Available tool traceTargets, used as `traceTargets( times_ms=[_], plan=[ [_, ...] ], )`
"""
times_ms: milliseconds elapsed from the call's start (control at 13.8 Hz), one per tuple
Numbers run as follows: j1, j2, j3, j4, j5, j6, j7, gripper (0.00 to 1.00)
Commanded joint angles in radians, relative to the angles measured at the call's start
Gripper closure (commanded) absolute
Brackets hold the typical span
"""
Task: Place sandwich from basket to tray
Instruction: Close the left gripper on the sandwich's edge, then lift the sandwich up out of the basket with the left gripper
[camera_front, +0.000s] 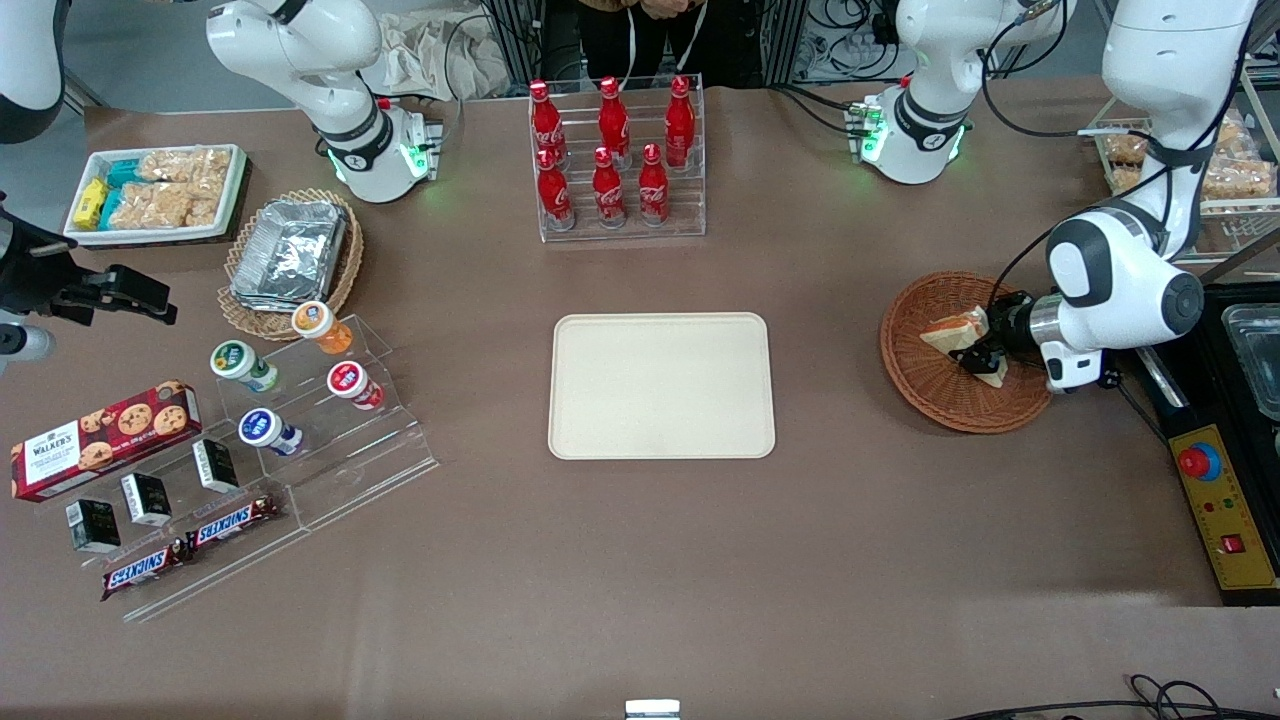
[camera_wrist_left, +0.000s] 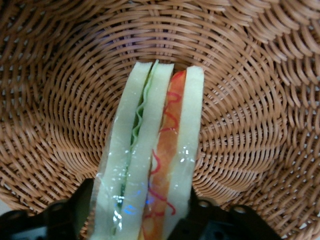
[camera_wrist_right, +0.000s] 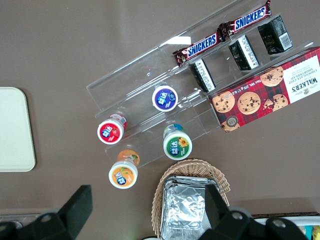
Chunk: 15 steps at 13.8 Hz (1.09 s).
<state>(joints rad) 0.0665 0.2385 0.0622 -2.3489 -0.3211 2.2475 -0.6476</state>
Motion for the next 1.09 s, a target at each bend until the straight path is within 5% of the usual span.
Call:
traceTargets(
  times_ms=[0, 725, 1014],
  plan=[
    [-0.005, -0.033, -0.005, 0.008, -0.015, -0.026, -0.03, 0.67],
    [-0.013, -0.137, -0.013, 0.348, 0.088, -0.506, -0.014, 0.68],
    [-0.014, -0.137, -0.091, 0.508, 0.144, -0.638, -0.011, 0.67]
  ],
)
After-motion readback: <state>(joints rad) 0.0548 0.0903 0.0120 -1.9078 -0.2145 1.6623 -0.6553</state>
